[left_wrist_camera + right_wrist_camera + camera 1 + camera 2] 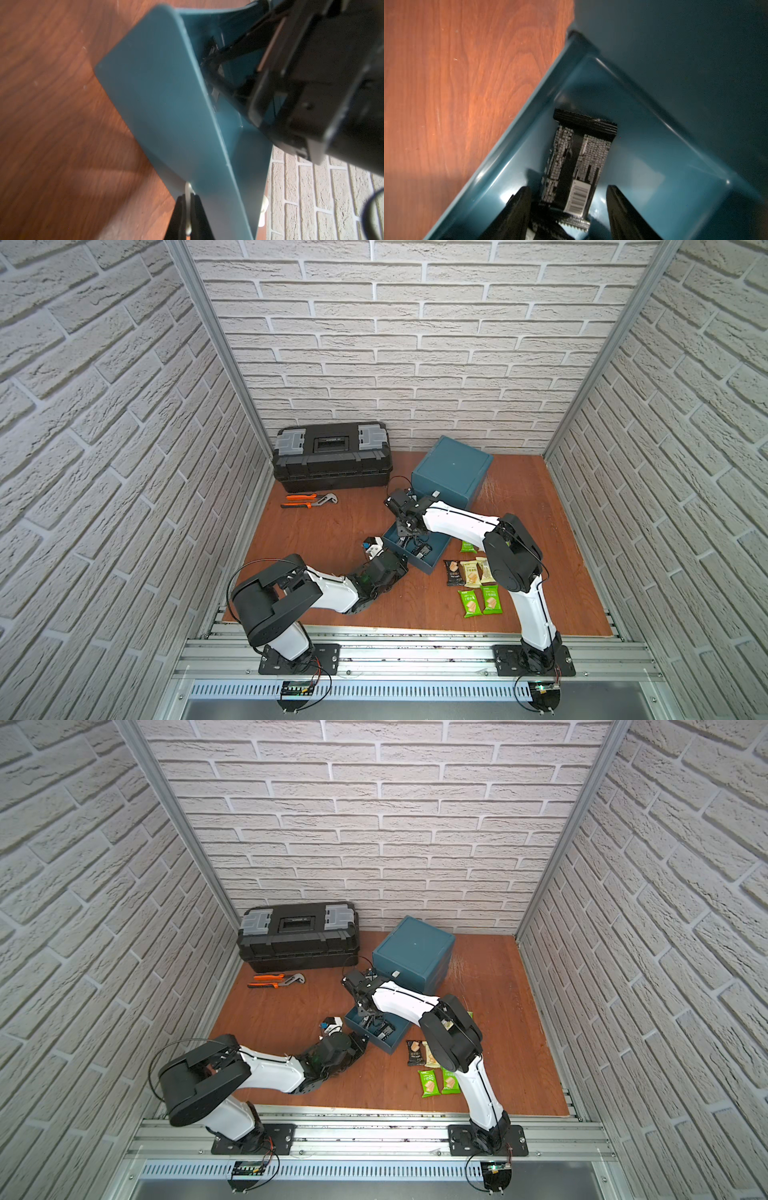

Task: Take the cookies out of the drawer
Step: Adjust the cookie in the drawer.

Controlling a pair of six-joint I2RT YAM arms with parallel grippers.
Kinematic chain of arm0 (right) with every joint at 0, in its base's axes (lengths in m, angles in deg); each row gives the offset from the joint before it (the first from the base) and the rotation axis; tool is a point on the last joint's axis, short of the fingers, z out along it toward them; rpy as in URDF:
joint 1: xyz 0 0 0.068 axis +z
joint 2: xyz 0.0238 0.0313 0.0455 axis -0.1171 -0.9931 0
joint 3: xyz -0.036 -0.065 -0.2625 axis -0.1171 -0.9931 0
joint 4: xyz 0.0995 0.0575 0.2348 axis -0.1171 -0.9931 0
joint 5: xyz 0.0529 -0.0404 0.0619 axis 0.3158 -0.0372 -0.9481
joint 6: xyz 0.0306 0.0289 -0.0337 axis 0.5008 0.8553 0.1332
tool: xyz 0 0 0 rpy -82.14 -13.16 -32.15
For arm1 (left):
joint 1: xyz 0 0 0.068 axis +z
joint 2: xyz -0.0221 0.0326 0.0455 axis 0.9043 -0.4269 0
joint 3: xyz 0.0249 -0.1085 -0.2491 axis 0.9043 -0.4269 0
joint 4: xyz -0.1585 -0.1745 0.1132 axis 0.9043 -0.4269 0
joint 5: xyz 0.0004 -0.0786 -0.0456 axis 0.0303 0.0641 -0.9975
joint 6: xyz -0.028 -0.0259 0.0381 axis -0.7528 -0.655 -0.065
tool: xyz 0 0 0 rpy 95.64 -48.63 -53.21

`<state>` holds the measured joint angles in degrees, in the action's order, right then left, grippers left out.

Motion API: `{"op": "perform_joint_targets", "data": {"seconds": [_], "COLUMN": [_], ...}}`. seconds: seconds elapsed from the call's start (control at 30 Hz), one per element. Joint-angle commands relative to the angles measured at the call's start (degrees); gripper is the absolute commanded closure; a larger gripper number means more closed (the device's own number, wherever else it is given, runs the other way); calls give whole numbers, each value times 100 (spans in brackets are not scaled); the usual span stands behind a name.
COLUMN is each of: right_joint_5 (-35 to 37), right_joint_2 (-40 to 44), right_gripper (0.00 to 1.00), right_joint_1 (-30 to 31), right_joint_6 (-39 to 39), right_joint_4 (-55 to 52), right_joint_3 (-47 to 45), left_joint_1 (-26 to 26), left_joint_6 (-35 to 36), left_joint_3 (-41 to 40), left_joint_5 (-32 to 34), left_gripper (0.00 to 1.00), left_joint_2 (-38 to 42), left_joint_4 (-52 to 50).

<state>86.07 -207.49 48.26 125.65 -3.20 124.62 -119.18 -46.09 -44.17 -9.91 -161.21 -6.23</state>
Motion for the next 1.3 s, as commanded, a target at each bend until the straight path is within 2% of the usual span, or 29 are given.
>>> {"op": "perform_joint_targets", "data": {"seconds": [0.0,0.37,0.63,1.0,1.27], "right_joint_5": [202,576,570,563,451], "right_joint_2": [-94,-367,-516,-559,-175], "right_gripper": [38,37,38,48,54], "right_joint_1": [61,63,52,52,48], "right_joint_6": [207,441,482,206,-304], "right_joint_4": [265,211,251,347,380], "right_joint_3": [83,252,267,99,-254], "left_joint_1": [-33,-35,-36,-26,-22], "left_joint_6": [8,8,-6,-3,-3], "left_joint_3": [-85,-111,-111,-120,-133], "left_joint_5": [45,67,61,73,87], "left_gripper": [100,100,100,100,100], "left_joint_2": [74,92,71,74,84], "left_joint_4": [-73,-73,-69,-60,-55]}}
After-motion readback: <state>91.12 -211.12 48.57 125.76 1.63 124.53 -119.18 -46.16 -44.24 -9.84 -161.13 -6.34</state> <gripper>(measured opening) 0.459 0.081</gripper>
